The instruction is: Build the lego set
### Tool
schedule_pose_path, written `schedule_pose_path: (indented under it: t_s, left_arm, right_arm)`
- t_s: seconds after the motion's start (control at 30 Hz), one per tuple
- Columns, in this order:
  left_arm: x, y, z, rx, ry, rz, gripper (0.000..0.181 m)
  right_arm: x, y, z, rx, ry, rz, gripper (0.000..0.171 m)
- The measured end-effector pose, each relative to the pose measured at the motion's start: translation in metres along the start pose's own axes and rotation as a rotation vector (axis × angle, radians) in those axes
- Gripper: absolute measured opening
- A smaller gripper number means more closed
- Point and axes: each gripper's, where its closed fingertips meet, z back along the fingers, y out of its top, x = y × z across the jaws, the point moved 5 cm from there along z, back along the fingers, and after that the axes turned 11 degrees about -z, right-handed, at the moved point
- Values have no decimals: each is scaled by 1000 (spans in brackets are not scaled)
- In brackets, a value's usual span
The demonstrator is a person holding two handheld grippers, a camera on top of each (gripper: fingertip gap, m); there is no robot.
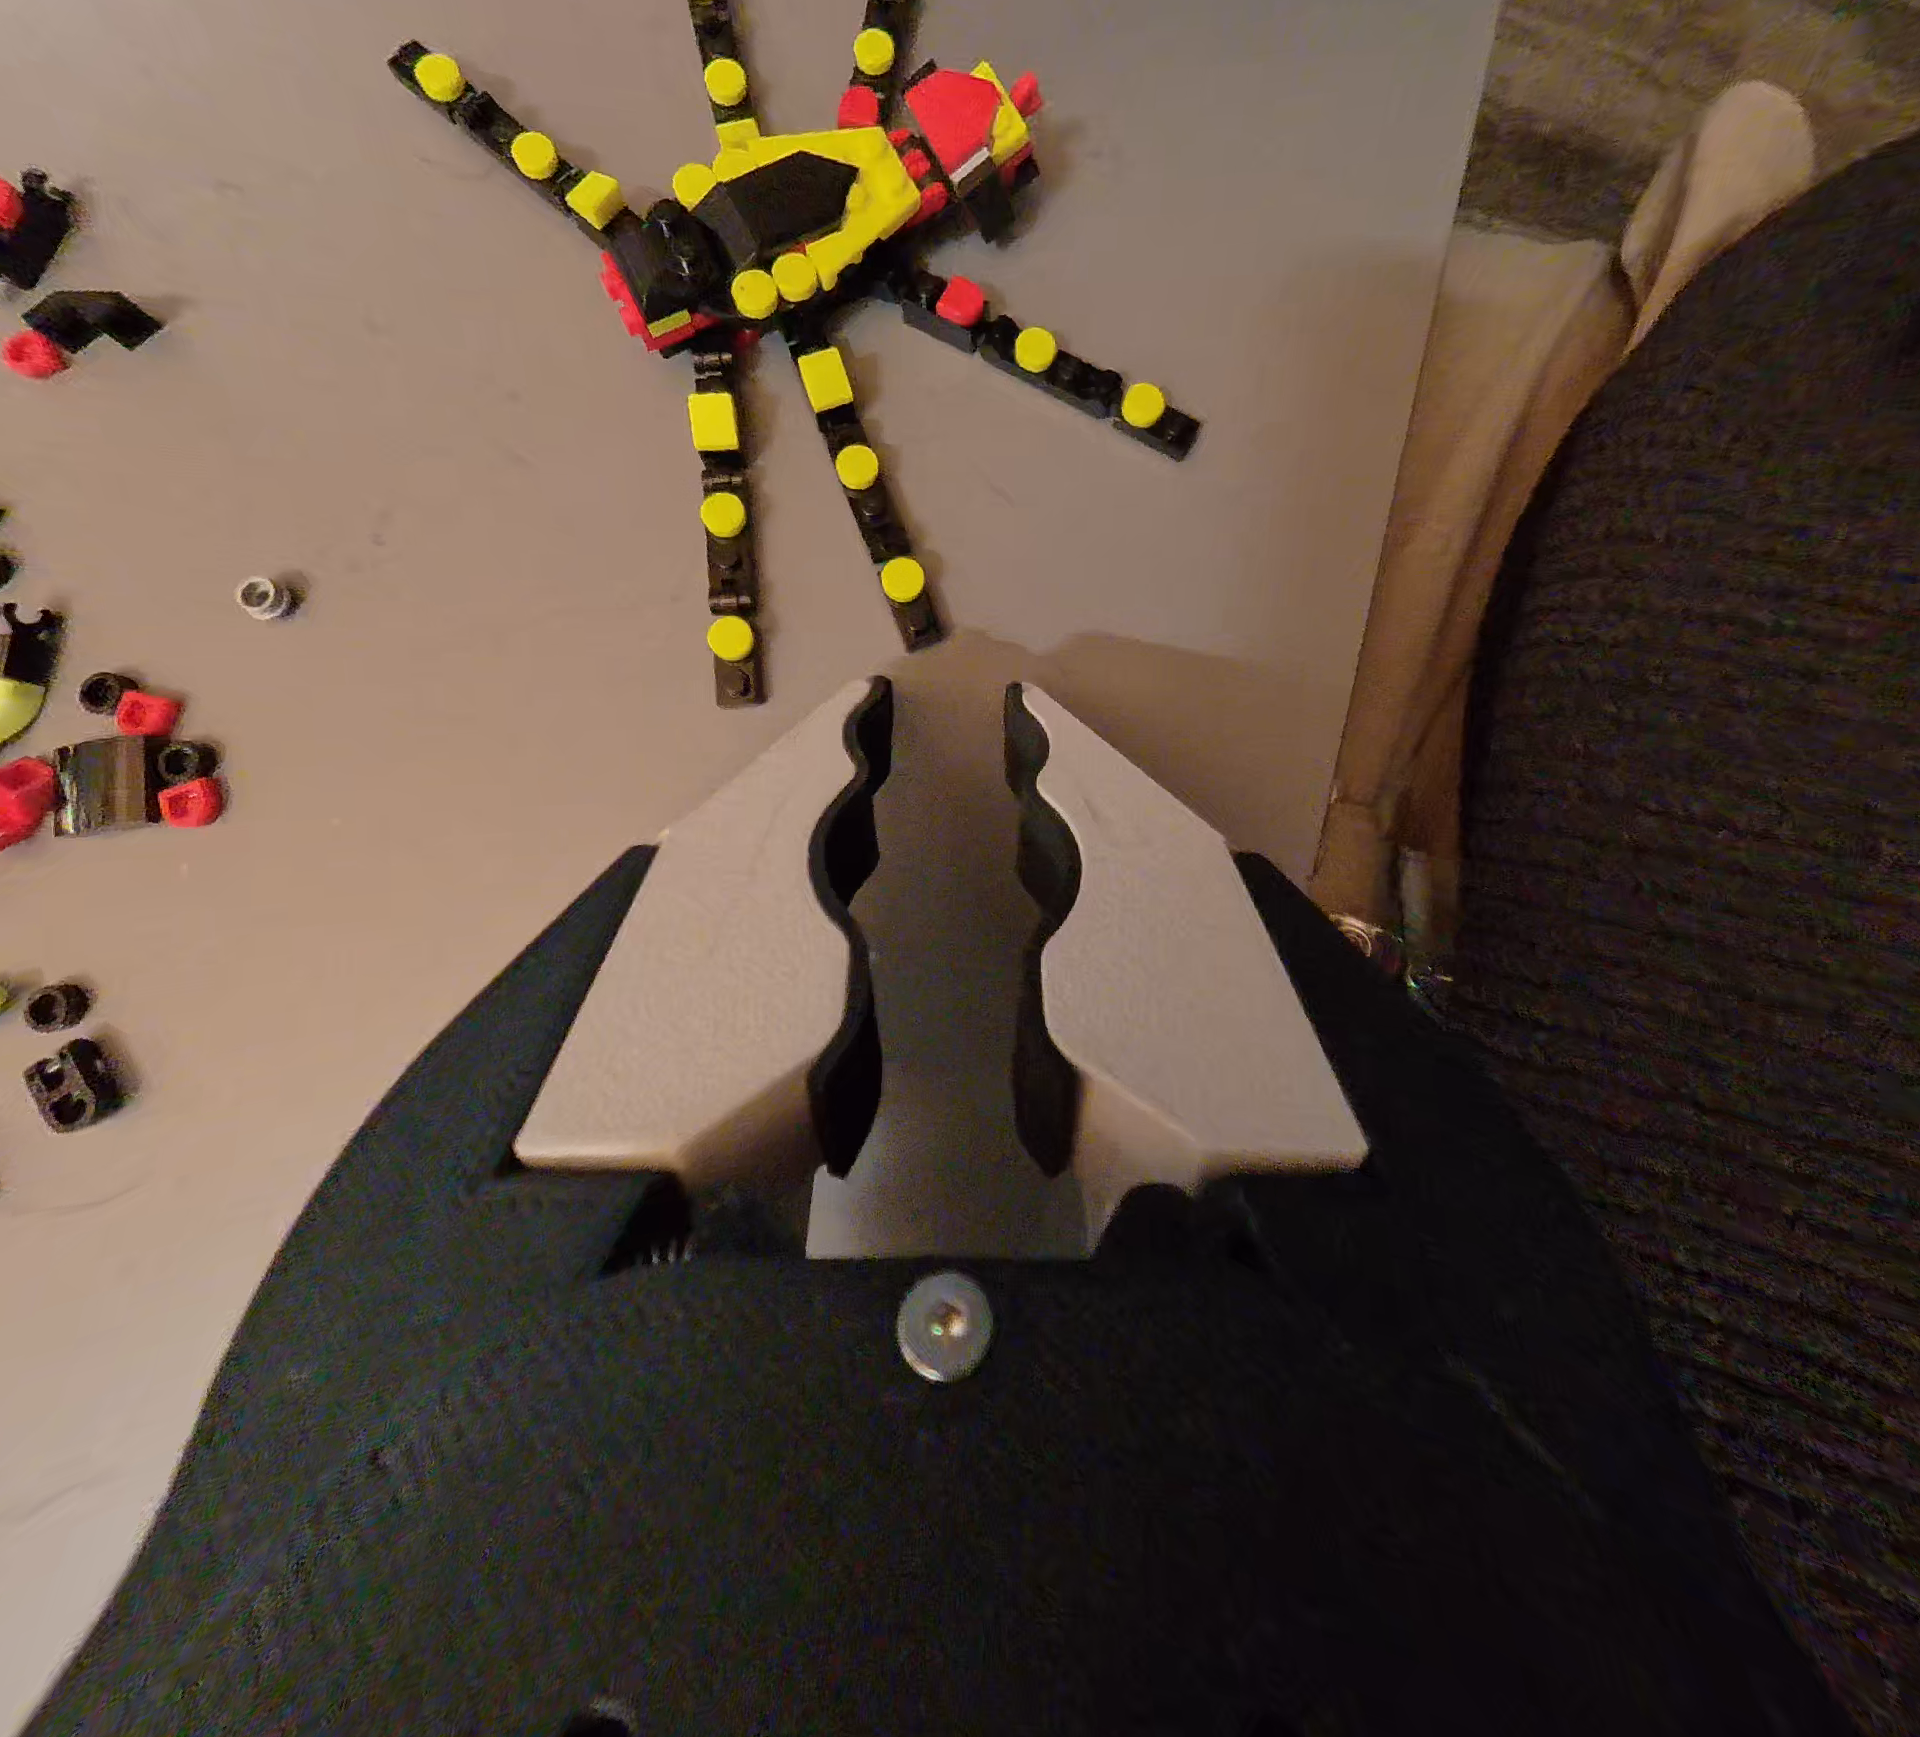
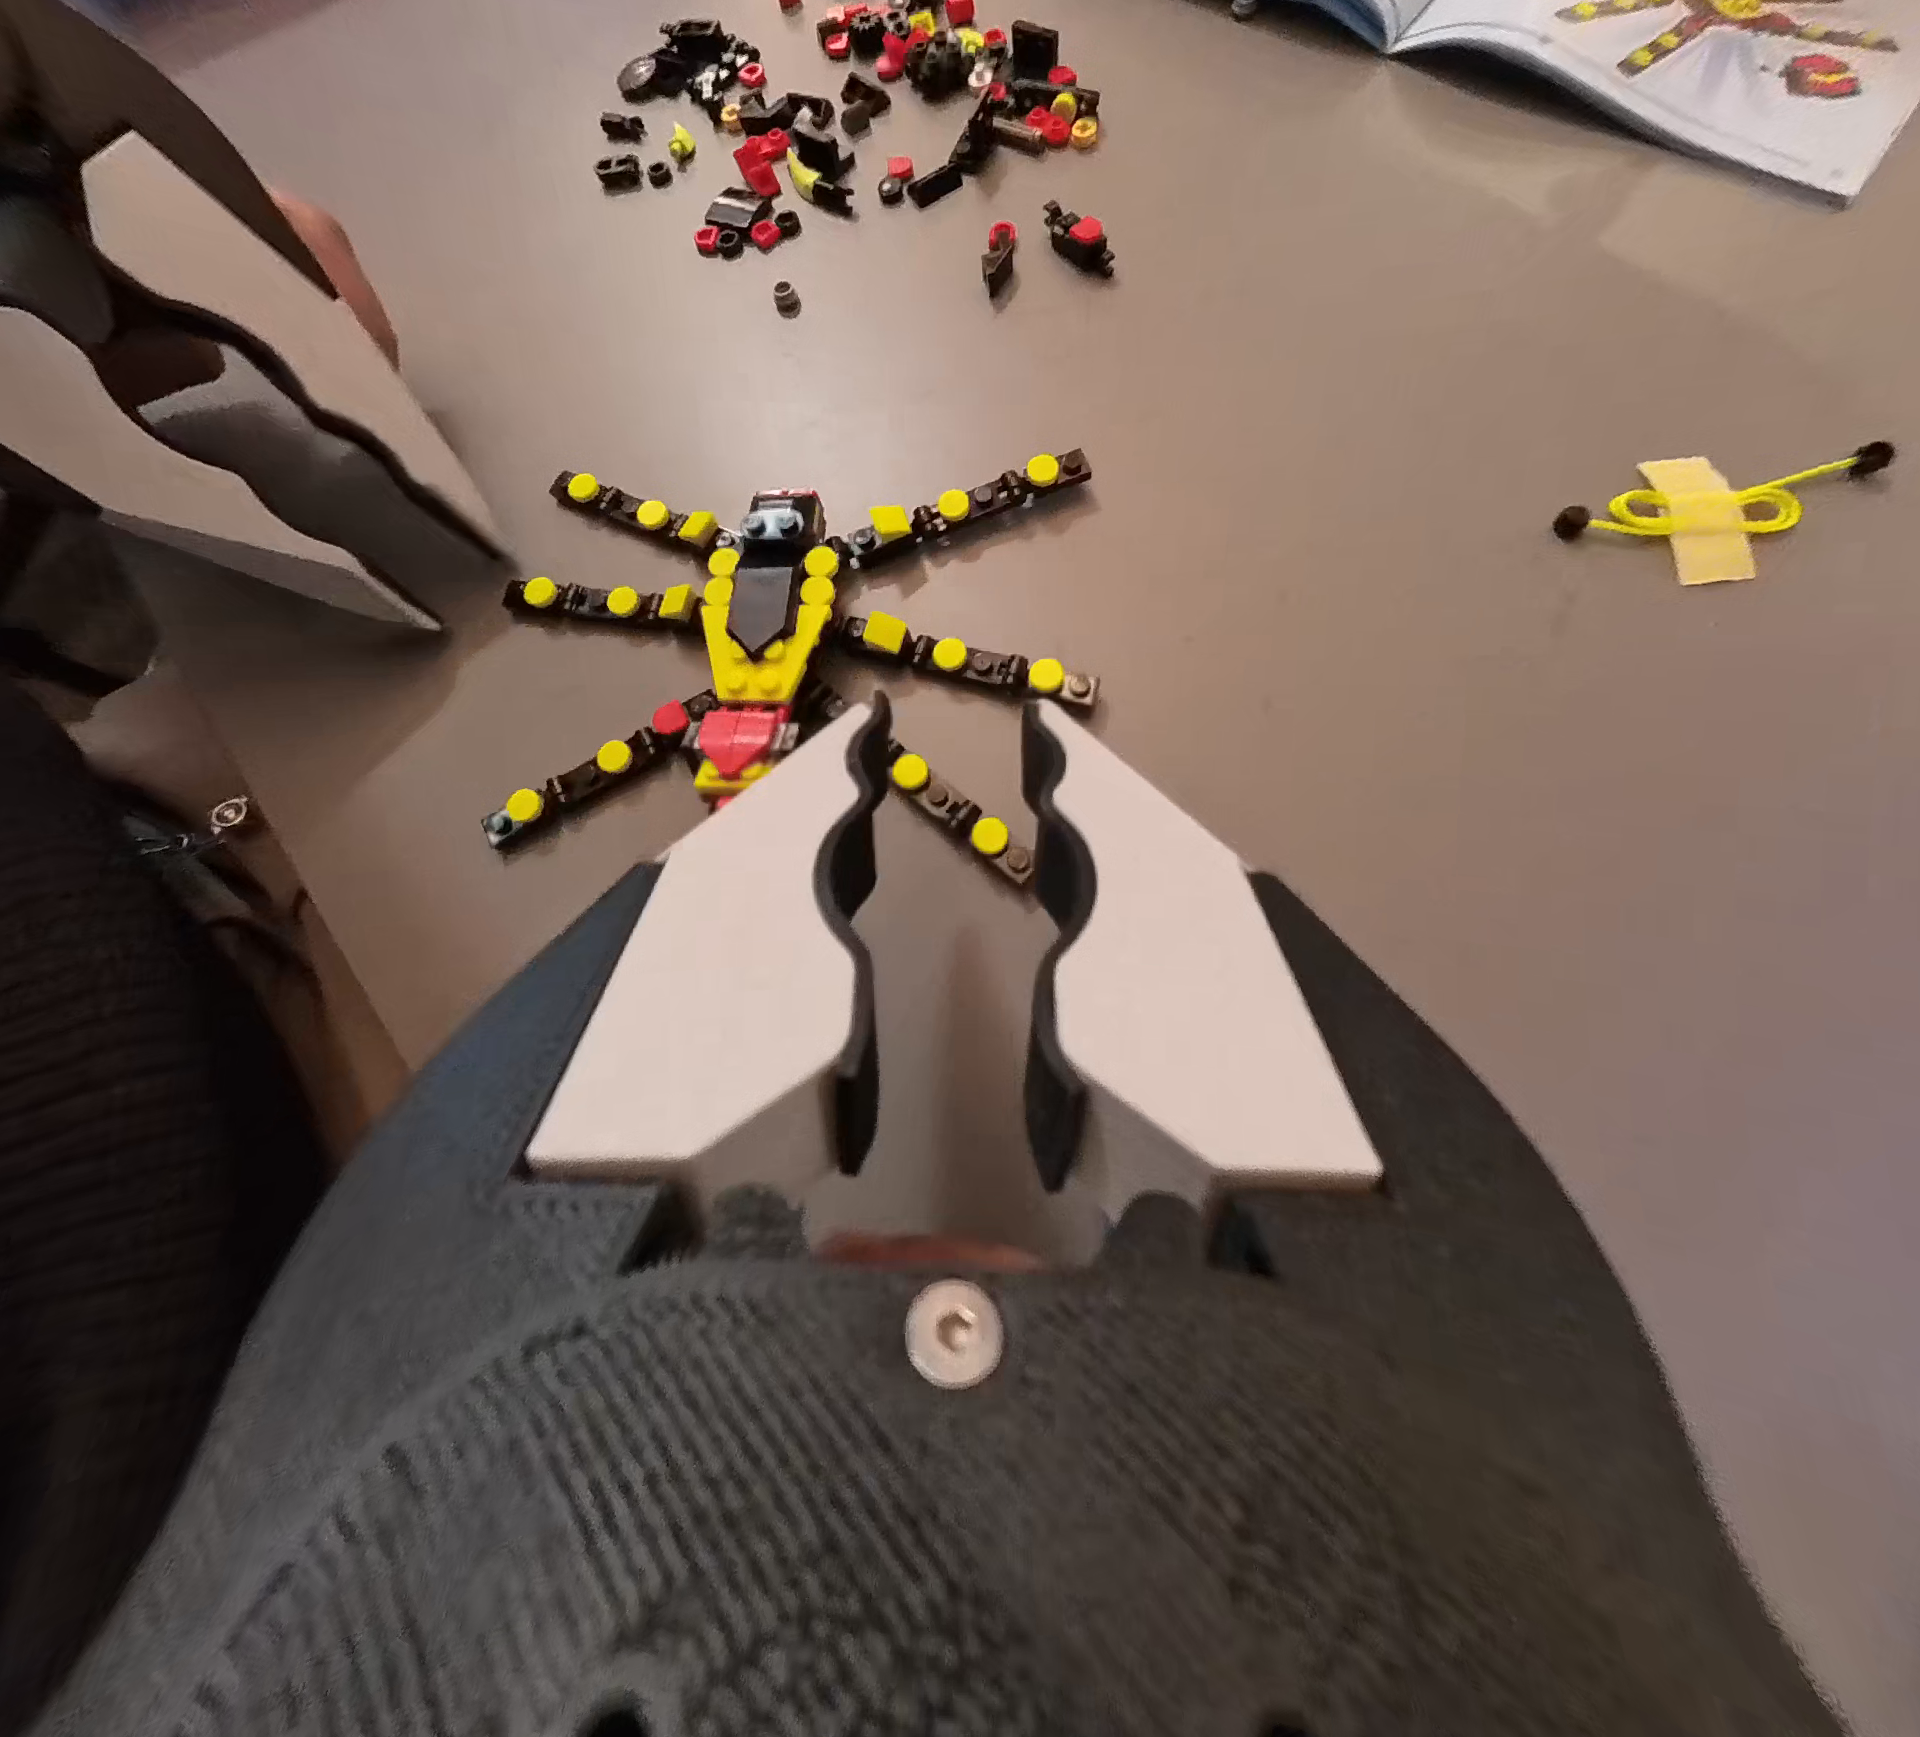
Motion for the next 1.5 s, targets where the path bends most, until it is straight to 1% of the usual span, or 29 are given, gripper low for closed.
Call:
schedule_pose_path:
  t_s: [0.27, 0.37, 0.5, 0.6, 0.7, 0.83, 1.07, 1.33, 1.5]
  left_arm:
    - [-3, 2, -3, 34, -25, 90, 28]
    - [-8, 2, -3, 41, -3, 114, 33]
    - [-21, -3, 0, 37, 54, 155, 39]
    - [-29, -4, 3, 56, 80, 192, 40]
    - [-32, -4, 5, 67, 93, 205, 40]
    - [-33, -4, 4, 70, 93, 206, 40]
    - [-34, -4, 3, 81, 107, 191, 41]
    - [-35, -2, 1, 97, 123, 159, 44]
    - [-31, 0, -1, 94, 117, 107, 52]
  right_arm:
    - [-3, -24, -14, -149, 117, -48, 31]
    - [-9, -29, -11, -198, 176, -37, 28]
    - [-33, -41, -8, -279, 334, 40, 26]
    - [-48, -45, -7, -301, 411, 90, 27]
    - [-51, -40, -4, -268, 433, 99, 27]
    - [-43, -29, -2, -197, 407, 63, 26]
    - [-20, -13, -1, -95, 281, 33, 23]
    - [-20, -21, -6, -126, 241, 118, 25]
    - [-15, -23, -4, -141, 226, 157, 28]
